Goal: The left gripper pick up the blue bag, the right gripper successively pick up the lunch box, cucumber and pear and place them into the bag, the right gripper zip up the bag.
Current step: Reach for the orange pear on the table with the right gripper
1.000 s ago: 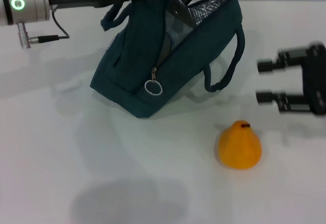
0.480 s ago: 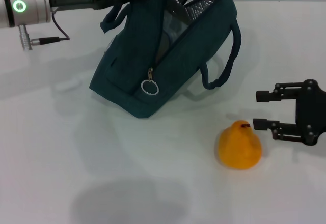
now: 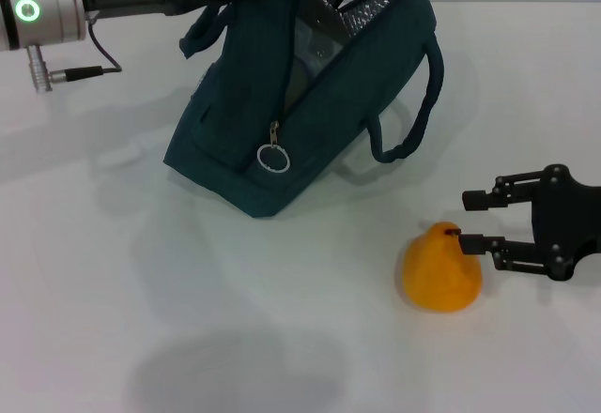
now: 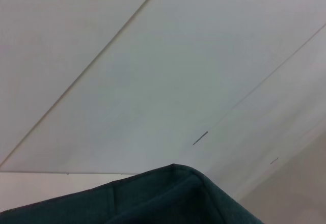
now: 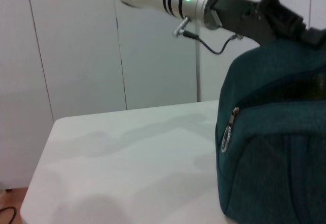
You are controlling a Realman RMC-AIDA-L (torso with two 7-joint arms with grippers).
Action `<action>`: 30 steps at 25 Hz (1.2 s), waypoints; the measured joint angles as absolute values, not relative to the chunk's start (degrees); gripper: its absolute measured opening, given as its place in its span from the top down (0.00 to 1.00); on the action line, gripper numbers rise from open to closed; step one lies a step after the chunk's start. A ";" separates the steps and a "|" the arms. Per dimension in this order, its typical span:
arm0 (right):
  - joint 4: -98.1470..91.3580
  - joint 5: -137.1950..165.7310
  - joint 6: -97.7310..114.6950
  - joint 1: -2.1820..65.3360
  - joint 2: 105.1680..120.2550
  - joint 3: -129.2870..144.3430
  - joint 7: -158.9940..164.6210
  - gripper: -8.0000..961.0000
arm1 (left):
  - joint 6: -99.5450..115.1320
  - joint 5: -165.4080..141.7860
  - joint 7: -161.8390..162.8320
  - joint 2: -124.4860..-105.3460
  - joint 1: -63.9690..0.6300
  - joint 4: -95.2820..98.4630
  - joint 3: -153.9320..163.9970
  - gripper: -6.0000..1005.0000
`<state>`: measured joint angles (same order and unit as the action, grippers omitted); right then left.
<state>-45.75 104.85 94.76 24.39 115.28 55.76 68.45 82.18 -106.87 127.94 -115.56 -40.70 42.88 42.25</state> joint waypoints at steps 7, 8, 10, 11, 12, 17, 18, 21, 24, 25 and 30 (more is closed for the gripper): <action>-45.11 105.01 94.41 24.74 115.25 55.73 68.47 0.52 | 82.18 -106.80 127.97 -115.57 -40.69 42.89 42.18 0.93; -45.07 105.15 94.34 24.81 115.27 55.72 68.47 0.52 | 82.18 -106.79 127.97 -115.58 -40.69 42.89 42.19 0.93; -44.65 105.35 94.24 25.23 115.32 55.72 68.47 0.52 | 82.18 -106.78 127.97 -115.58 -40.71 42.89 42.18 0.93; -43.98 105.44 94.11 25.71 115.33 55.72 68.47 0.57 | 82.18 -106.78 127.97 -115.57 -40.72 42.89 42.18 0.93; -43.67 105.46 94.03 25.91 115.33 55.72 68.48 0.62 | 82.18 -106.77 127.97 -115.57 -40.73 42.89 42.18 0.93; -41.49 105.82 93.38 27.40 115.23 55.78 68.54 0.68 | 82.18 -106.77 127.97 -115.52 -40.70 42.89 42.18 0.93; -41.37 106.16 93.16 27.56 115.25 55.86 68.56 0.68 | 82.18 -106.77 127.97 -115.51 -40.69 42.89 42.18 0.93; -41.32 106.79 92.35 27.82 115.34 56.52 68.94 0.70 | 82.18 -106.77 127.97 -115.50 -40.69 42.89 42.18 0.93; -41.31 106.88 92.00 28.07 115.37 57.11 69.44 0.71 | 82.18 -106.76 127.97 -115.48 -40.69 42.89 42.19 0.93; -41.30 106.88 92.00 28.11 115.37 57.13 69.51 0.71 | 82.18 -106.76 127.96 -115.48 -40.69 42.89 42.19 0.93; -41.30 106.88 91.92 28.13 115.40 57.13 69.69 0.73 | 82.18 -106.74 127.91 -115.53 -40.69 42.89 42.19 0.93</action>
